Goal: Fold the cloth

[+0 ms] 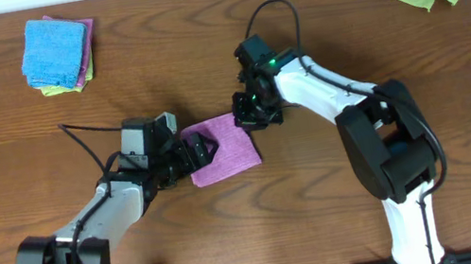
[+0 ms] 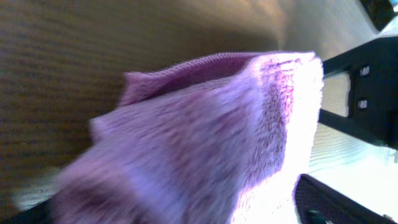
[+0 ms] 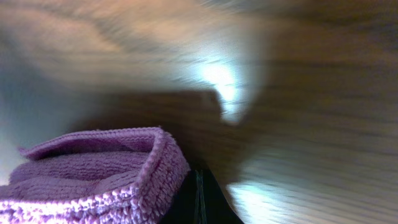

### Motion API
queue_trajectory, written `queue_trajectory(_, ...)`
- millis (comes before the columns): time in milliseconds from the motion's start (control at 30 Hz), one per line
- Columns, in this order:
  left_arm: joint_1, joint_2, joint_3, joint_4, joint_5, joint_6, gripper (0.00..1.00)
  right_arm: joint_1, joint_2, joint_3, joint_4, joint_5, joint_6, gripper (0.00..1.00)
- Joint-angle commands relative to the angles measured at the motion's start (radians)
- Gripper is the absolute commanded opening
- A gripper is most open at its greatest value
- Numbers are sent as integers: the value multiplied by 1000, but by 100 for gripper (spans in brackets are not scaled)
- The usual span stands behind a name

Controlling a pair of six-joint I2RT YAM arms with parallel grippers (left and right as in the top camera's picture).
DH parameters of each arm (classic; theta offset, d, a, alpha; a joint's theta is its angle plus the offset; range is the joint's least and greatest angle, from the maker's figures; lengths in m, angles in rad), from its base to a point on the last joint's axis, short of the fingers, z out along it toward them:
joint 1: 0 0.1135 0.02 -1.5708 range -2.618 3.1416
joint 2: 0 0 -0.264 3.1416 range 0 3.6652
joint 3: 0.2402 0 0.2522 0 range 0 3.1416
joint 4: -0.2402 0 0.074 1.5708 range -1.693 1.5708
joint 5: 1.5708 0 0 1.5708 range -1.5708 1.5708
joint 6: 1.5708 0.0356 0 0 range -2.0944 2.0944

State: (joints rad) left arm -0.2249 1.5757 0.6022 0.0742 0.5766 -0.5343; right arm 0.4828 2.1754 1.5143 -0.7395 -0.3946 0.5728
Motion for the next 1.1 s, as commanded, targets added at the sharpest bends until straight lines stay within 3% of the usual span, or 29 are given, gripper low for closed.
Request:
queue_trajectory(0, -12, 50, -16, -45, -41, -28, 56, 16, 31, 8, -5, -22, 6, 1)
queue_trajectory(100, -11, 54, -16, -47, -50, -35, 15, 6, 29, 8, -8, -52, 6, 1)
queue_trajectory(133, -11, 54, -16, -47, -56, -45, 6, 0, 29, 8, -8, -71, 5, 1)
queue_trajectory(233, -11, 53, -16, -27, -47, -58, 6, -23, 27, 10, -18, -136, -22, 1)
queue_trajectory(433, 24, 27, 29, 11, 16, -58, 6, -105, -39, 11, -133, -89, -101, 1)
queue_trajectory(833, 351, -98, 446, 30, 71, -166, 6, -196, -219, 11, -269, 74, -231, 1)
queue_trajectory(1067, 500, -101, 526, 47, 106, -197, 6, -186, -219, 11, -243, 77, -234, 1)
